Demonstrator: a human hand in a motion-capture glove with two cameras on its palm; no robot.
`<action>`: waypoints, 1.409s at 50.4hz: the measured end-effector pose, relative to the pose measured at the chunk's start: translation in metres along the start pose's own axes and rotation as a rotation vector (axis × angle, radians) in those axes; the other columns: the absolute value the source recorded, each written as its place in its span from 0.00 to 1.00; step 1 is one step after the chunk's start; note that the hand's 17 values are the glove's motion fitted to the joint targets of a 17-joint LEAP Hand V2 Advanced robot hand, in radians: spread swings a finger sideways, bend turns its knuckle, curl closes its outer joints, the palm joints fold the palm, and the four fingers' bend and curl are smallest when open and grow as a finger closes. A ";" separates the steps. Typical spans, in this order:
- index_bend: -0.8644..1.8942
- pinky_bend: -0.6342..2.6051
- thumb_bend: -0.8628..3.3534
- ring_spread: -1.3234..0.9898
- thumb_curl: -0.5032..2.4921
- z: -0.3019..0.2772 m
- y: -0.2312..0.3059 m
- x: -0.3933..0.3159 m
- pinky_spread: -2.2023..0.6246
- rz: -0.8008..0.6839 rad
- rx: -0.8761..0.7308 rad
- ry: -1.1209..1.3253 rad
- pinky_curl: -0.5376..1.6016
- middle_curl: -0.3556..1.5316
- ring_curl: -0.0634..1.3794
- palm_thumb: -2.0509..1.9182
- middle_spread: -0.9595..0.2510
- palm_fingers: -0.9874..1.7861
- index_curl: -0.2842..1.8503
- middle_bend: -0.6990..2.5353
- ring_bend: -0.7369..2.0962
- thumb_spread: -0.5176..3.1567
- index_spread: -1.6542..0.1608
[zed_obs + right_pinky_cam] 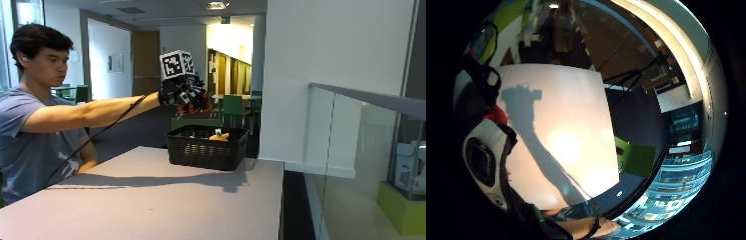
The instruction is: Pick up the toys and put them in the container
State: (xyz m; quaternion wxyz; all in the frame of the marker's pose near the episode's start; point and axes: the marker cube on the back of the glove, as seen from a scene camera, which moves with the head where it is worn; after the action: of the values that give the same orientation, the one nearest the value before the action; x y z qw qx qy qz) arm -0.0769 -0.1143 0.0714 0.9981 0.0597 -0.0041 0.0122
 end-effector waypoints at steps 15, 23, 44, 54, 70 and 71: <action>0.37 0.51 0.23 0.37 0.44 -0.014 0.032 -0.144 0.62 -0.244 0.001 -0.066 0.44 0.48 0.37 0.71 0.39 0.74 0.24 0.30 0.61 0.34 0.70; 0.38 0.50 0.23 0.37 0.45 -0.015 0.056 -0.204 0.62 -0.362 -0.004 -0.095 0.44 0.50 0.38 0.71 0.38 0.74 0.25 0.30 0.60 0.34 0.70; 0.31 0.54 0.20 0.37 0.46 0.040 0.052 -0.179 0.62 -0.352 -0.246 0.028 0.46 0.53 0.40 0.68 0.38 0.65 0.22 0.27 0.60 0.35 0.70; 0.34 0.62 0.17 0.44 0.36 0.031 0.070 -0.219 0.67 -0.364 -0.232 -0.020 0.49 0.50 0.39 0.49 0.59 0.39 0.18 0.26 0.58 0.40 0.72; 0.37 0.61 0.18 0.55 0.29 -0.005 0.075 -0.169 0.76 -0.429 -0.147 -0.099 0.45 0.46 0.28 0.48 0.74 0.32 0.21 0.27 0.47 0.40 0.73; 0.37 0.61 0.18 0.55 0.29 -0.007 0.074 -0.163 0.76 -0.408 -0.143 -0.098 0.45 0.46 0.28 0.48 0.75 0.32 0.21 0.27 0.46 0.39 0.73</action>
State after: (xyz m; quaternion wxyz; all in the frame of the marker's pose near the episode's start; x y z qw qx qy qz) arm -0.2415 -0.0436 0.0721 0.9802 -0.0112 -0.0415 -0.1935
